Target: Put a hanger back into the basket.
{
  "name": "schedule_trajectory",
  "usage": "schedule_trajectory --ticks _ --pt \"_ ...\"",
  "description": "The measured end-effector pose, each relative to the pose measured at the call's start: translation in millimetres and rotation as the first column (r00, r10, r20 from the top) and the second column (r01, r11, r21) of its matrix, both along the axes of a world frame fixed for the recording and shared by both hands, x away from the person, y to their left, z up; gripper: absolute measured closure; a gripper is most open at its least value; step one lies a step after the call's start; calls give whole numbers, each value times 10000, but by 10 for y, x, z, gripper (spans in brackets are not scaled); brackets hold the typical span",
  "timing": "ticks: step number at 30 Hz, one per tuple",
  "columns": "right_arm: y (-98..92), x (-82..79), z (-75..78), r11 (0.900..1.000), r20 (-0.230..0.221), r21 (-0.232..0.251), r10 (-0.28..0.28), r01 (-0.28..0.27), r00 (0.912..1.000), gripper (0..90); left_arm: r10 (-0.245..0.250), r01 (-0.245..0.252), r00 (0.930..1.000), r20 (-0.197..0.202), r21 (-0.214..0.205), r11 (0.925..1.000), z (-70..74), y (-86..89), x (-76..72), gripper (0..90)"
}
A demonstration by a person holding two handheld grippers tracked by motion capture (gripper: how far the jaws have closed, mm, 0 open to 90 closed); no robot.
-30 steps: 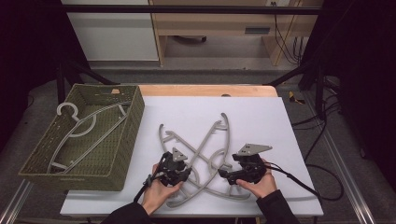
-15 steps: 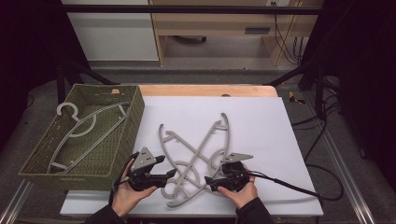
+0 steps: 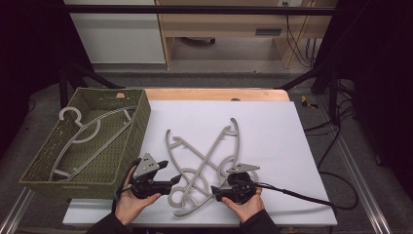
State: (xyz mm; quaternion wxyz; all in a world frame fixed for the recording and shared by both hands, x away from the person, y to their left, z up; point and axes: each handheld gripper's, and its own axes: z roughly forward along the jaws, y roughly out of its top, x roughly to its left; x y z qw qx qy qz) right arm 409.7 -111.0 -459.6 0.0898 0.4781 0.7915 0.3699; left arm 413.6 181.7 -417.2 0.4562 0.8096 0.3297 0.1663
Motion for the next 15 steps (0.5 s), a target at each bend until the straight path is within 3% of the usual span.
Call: schedule_trajectory --ticks 7,15 --pt "32 55 -58 9998 -501 96 -180 186 9986 224 111 -111 9999 5 -51 9999 3 31 22 304" --pt "89 168 -106 9943 -874 940 -422 504 9953 257 115 -115 9999 -108 -25 9999 -26 27 44 306"
